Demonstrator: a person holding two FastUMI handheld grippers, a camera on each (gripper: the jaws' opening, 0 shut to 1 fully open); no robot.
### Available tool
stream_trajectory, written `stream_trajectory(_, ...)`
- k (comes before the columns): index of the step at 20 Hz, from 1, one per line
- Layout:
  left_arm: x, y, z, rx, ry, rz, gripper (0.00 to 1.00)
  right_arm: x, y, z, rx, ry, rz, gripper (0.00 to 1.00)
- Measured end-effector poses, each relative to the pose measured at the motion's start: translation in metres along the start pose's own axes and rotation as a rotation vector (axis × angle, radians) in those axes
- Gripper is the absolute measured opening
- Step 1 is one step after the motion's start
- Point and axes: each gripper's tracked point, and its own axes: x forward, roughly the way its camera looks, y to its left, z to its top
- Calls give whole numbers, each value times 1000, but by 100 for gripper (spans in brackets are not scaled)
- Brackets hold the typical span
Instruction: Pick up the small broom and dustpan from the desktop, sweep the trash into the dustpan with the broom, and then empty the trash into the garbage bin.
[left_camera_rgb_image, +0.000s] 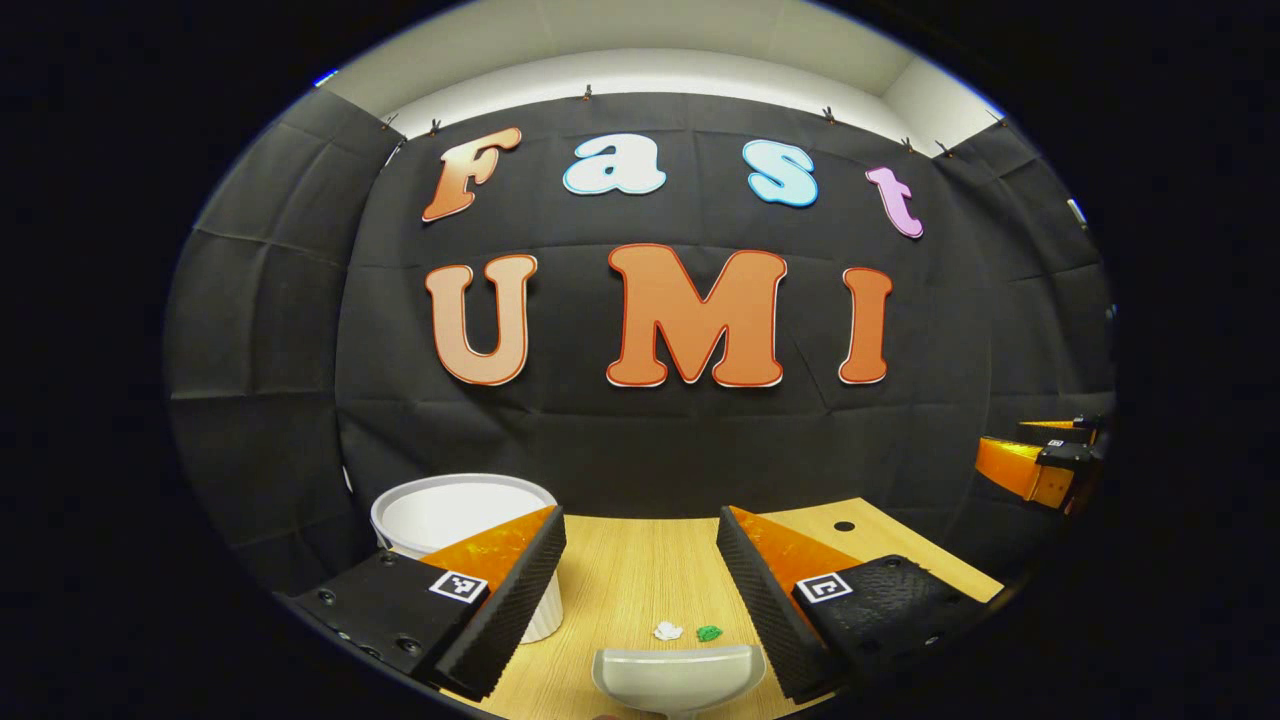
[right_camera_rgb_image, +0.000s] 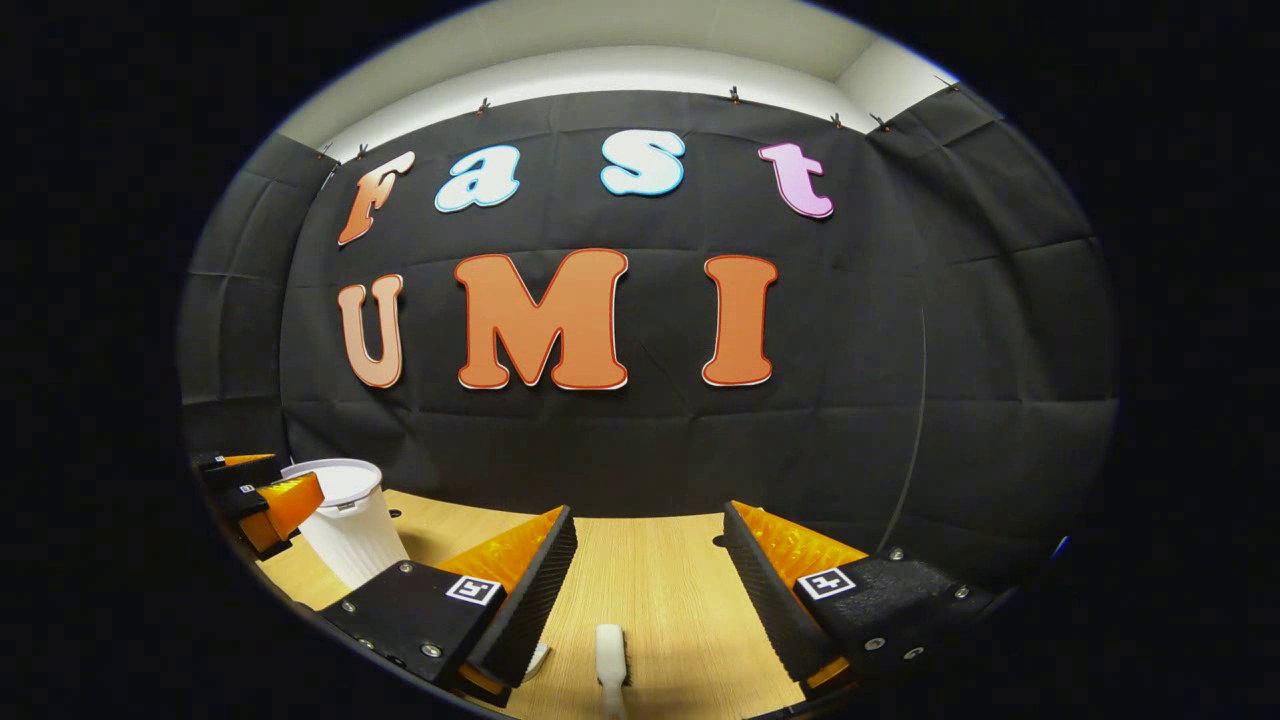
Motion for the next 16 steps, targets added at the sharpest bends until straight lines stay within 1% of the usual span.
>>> stream_trajectory(5, 0, 1, 0, 2, -3, 3, 96, 2, 0, -2, 3, 7, 2, 92)
stream_trajectory(11, 1, -4, -3, 10, 3, -11, 96, 3, 0, -4, 0, 10, 2, 92)
stream_trajectory(14, 3, -6, -11, 7, 23, -22, 96, 6, 2, -7, -6, 20, 7, 92)
stream_trajectory(16, 5, -11, -21, -7, 56, -43, 96, 8, 1, -12, -14, 29, 7, 92)
